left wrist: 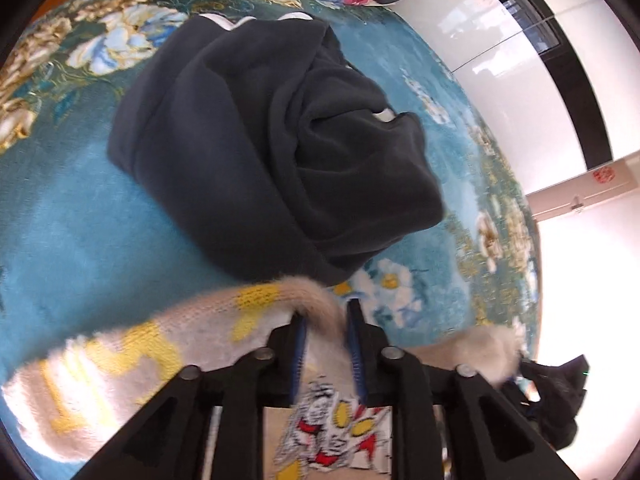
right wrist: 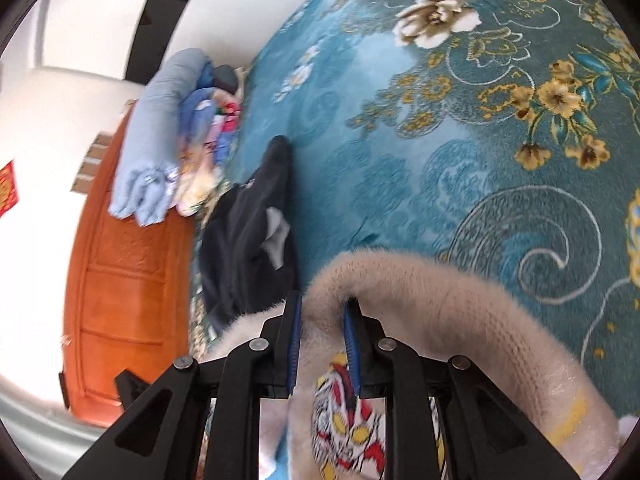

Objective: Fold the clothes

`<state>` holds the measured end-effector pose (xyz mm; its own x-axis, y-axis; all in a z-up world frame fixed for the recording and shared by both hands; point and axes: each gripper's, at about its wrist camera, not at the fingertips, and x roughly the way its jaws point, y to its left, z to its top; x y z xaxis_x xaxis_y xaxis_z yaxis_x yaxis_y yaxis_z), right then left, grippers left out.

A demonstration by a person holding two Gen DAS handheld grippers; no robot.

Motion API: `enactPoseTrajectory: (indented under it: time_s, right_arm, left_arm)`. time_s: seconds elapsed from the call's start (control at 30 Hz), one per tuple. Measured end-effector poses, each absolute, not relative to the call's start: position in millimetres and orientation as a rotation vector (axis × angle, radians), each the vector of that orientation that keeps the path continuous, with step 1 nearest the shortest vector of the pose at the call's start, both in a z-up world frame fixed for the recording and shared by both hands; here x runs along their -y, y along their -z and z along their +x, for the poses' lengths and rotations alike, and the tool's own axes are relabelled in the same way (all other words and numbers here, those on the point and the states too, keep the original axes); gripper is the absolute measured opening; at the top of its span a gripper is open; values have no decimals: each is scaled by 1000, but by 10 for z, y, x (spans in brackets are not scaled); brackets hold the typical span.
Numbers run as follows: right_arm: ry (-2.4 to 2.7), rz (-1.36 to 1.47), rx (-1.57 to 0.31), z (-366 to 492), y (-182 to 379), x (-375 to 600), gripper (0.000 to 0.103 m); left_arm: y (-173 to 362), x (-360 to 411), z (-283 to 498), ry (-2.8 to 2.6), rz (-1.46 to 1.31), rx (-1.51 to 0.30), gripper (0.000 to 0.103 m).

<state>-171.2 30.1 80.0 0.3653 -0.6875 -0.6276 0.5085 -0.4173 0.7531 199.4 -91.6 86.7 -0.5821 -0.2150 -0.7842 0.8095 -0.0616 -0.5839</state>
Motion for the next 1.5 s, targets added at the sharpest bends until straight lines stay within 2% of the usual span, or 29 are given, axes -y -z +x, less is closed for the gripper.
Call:
enactPoseTrajectory:
  time_s: [0.03,0.13,0.33,0.4,0.43,0.6,0.67,0.83,0.97,1.03,1.13,1.3,1.43,1.5]
  right_arm:
    - [1346,1510,163,-1735,-758,-250,20]
    - [1386,1523,120,-1787,-654,-137,22]
    - [1404,1511,100,-1826,-631,-98,28]
    - [1410,1473,132,-1845,-713,-183,45]
    - [1412,1448,155,-1855,-770,-242,48]
    - [1299,1395,196,-1670,-965,-706,48]
    - [1252,1401,127,-1507,-943,-944,48]
    - [1187,1493,-26,-1104,-642,-1689,48]
    - [1157,1589,-71,-870,-347,-2253,48]
    - [1177,1615,-66,-802,-198,-2473,48]
    - [1255,1647,-122,-783,-41,-2663,48]
    - [1240,1672,-15,-840,15,-2687,48]
    - [1211,1644,-72,-685,7,-2609,51]
    - [1229,1647,-77,-728,26,-2642,47]
  left_arm:
    - [-895,911,1996,1769,637,-1483,42]
    - [-1032,880,2023,1866,563,-1516,51]
    - [-1220,676,2087,1911,637,-1408,54]
    - [-1156,550,2055,1892,756,-1346,54]
    - [-1095,482,2027,1873,818,-1322,54]
    - [-717,155,2031,1761,970,-1330,54]
    - [-604,52,2083,1715,982,-1347,54]
    - [-337,-205,2210,1602,1014,-1379,54]
    - [-305,-345,2400,1560,1094,-1248,54]
    - [-282,-363,2549,1528,1087,-1262,54]
    - [-211,-368,2723,1473,1087,-1307,54]
    - [-64,-375,2817,1431,1107,-1404,54]
    - [-16,-398,2760,1433,1125,-1445,54]
    - [-8,-428,2672,1445,1171,-1421,54]
